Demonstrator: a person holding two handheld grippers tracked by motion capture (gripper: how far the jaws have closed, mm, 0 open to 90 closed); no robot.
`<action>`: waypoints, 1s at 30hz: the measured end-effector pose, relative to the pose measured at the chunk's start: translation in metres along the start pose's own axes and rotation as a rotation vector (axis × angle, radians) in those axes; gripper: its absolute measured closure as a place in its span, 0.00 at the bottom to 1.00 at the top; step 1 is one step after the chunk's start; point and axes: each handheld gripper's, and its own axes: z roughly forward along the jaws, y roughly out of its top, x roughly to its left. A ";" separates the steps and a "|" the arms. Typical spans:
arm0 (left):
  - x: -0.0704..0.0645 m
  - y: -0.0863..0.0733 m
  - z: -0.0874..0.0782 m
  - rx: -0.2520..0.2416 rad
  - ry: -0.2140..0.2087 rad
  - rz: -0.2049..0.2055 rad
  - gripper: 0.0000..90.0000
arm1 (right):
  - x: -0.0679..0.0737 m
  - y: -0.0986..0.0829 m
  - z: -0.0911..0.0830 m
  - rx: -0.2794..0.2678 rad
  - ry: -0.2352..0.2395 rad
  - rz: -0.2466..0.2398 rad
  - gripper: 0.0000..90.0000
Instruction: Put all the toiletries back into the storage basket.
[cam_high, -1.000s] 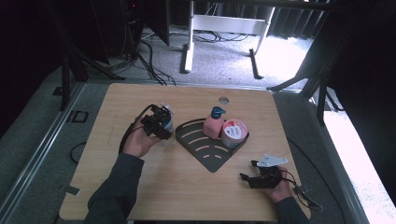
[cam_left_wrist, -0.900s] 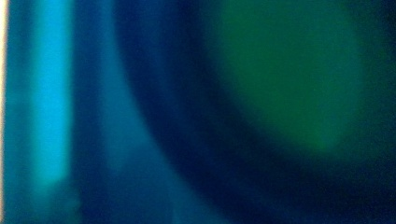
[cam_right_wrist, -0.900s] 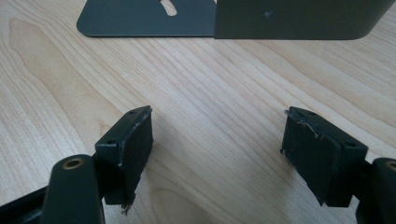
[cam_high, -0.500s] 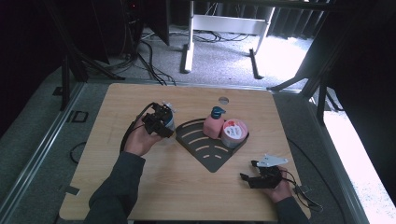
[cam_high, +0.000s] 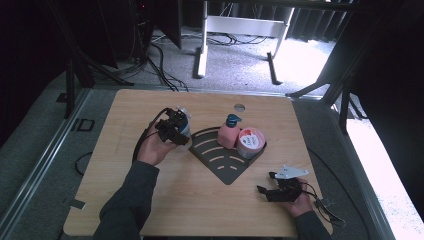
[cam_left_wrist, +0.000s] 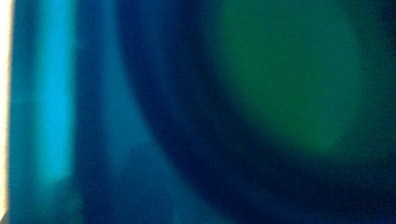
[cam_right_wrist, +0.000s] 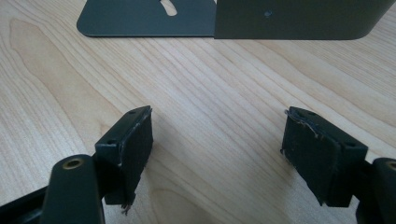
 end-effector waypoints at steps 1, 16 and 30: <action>-0.001 0.001 0.000 -0.004 -0.002 -0.001 0.62 | 0.000 0.000 0.000 0.000 0.000 0.000 0.27; -0.003 0.011 0.001 -0.058 0.001 -0.026 0.62 | 0.000 0.000 0.000 0.000 0.000 0.000 0.27; -0.009 0.021 0.008 -0.069 -0.005 -0.012 0.62 | 0.000 0.000 0.000 0.000 0.000 0.000 0.27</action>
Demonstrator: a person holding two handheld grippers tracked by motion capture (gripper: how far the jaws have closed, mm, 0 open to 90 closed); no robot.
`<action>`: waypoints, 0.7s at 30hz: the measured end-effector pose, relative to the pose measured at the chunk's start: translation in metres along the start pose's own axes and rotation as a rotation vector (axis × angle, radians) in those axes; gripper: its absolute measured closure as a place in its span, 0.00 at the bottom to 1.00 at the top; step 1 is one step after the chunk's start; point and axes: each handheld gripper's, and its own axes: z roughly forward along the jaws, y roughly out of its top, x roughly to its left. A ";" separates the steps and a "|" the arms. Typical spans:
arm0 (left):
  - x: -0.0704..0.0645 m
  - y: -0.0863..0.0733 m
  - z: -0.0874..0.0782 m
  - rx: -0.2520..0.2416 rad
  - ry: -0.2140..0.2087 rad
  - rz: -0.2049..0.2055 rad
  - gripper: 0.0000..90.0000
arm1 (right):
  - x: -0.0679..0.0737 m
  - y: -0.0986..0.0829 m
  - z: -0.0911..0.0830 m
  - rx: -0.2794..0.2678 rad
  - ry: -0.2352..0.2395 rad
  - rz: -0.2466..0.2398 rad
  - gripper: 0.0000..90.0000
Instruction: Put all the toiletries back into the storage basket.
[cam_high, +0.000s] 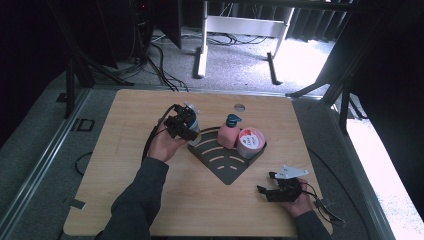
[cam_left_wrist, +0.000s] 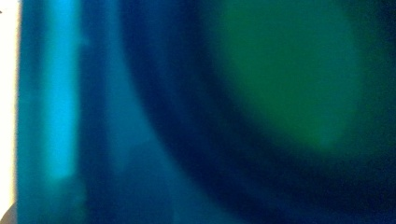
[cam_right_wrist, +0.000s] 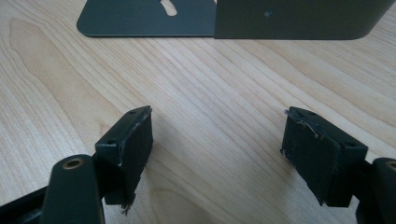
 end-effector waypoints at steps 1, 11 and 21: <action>0.000 0.001 0.000 -0.001 0.000 0.004 0.62 | 0.000 0.000 0.000 0.000 0.000 0.000 0.27; -0.005 0.009 0.001 -0.013 0.009 0.017 0.62 | 0.000 0.000 0.000 0.000 0.000 0.000 0.27; -0.009 0.015 0.004 -0.021 0.013 0.032 0.62 | 0.000 0.000 0.000 0.000 0.000 0.000 0.27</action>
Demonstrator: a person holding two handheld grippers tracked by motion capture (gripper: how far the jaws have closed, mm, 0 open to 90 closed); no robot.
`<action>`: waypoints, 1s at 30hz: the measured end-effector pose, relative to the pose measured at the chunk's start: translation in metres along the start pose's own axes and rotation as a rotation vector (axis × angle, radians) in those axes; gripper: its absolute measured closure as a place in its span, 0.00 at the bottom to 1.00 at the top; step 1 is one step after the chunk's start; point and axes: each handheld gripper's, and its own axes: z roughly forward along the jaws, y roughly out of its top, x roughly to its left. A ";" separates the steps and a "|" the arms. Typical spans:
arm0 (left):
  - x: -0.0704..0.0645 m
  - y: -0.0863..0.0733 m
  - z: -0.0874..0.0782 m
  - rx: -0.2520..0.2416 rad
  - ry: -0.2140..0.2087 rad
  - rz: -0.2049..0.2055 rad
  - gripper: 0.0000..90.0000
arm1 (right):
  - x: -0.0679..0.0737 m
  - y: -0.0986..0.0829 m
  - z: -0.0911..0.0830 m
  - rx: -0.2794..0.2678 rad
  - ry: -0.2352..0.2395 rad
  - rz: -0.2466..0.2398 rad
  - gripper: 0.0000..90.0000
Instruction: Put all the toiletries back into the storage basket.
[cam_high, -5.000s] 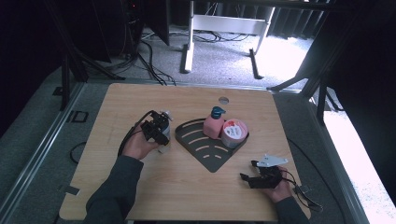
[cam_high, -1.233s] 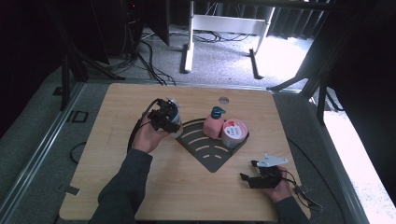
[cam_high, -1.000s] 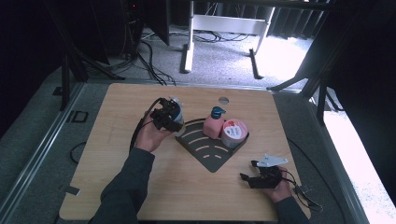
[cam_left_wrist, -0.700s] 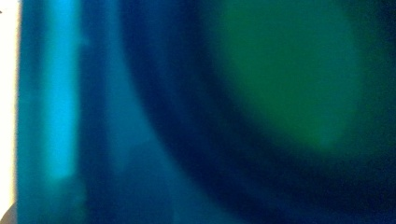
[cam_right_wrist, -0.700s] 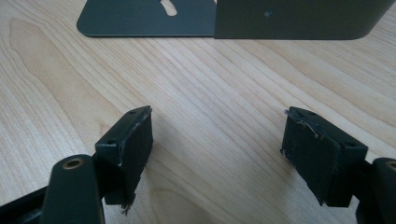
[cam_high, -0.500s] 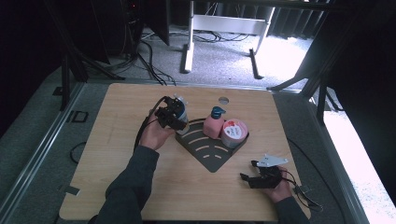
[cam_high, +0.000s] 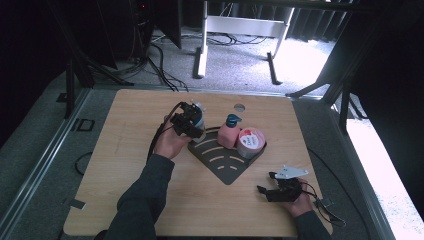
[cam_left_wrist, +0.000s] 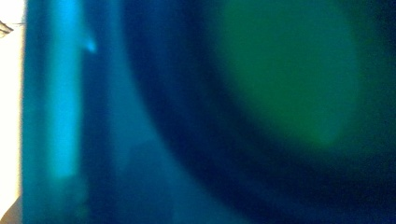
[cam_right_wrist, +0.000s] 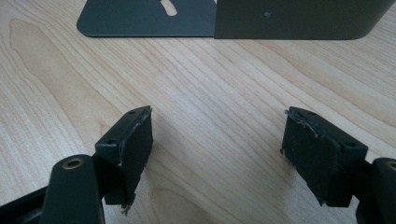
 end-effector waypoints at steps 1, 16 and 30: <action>0.000 0.001 0.000 -0.003 -0.001 -0.002 0.62 | 0.000 0.000 0.000 0.000 0.000 0.000 0.27; -0.001 0.005 0.010 -0.021 0.003 -0.005 0.62 | 0.000 0.000 0.000 0.000 0.000 0.000 0.27; -0.004 0.010 0.021 -0.029 -0.003 0.001 0.62 | 0.000 0.000 0.000 0.000 0.000 0.000 0.27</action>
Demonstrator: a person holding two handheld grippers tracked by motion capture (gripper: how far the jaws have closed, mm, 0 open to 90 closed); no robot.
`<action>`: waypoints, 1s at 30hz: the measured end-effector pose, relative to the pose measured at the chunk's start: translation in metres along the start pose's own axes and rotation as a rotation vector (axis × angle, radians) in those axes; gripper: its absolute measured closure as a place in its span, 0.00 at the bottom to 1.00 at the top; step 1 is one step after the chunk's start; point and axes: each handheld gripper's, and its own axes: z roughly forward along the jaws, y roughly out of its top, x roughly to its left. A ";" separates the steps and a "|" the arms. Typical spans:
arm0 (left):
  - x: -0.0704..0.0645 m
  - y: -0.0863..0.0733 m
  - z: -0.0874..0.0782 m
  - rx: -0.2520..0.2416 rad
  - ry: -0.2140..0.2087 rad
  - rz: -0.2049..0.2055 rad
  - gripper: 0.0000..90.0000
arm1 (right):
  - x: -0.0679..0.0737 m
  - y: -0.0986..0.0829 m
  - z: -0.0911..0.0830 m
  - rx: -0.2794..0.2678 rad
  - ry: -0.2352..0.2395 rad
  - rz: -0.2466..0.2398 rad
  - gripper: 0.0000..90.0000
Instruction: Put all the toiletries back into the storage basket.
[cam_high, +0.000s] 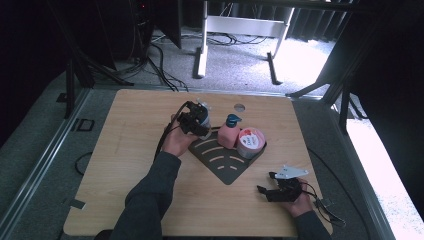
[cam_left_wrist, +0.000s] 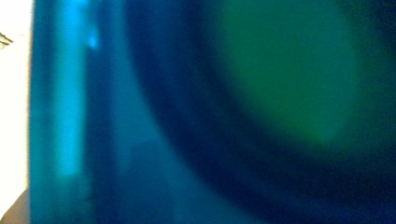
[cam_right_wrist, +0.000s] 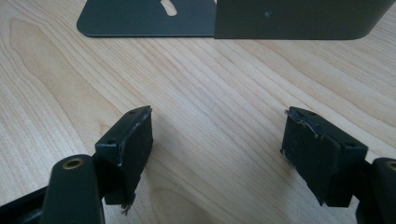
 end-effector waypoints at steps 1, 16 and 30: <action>0.000 0.000 0.001 0.000 0.001 0.003 0.61 | 0.000 0.000 0.000 0.000 0.000 0.000 0.27; -0.001 0.002 0.014 0.013 0.007 0.007 0.61 | 0.000 0.000 0.000 0.000 0.000 0.001 0.27; -0.001 0.003 0.026 0.026 0.001 0.003 0.61 | 0.000 0.000 0.000 0.000 0.000 0.001 0.27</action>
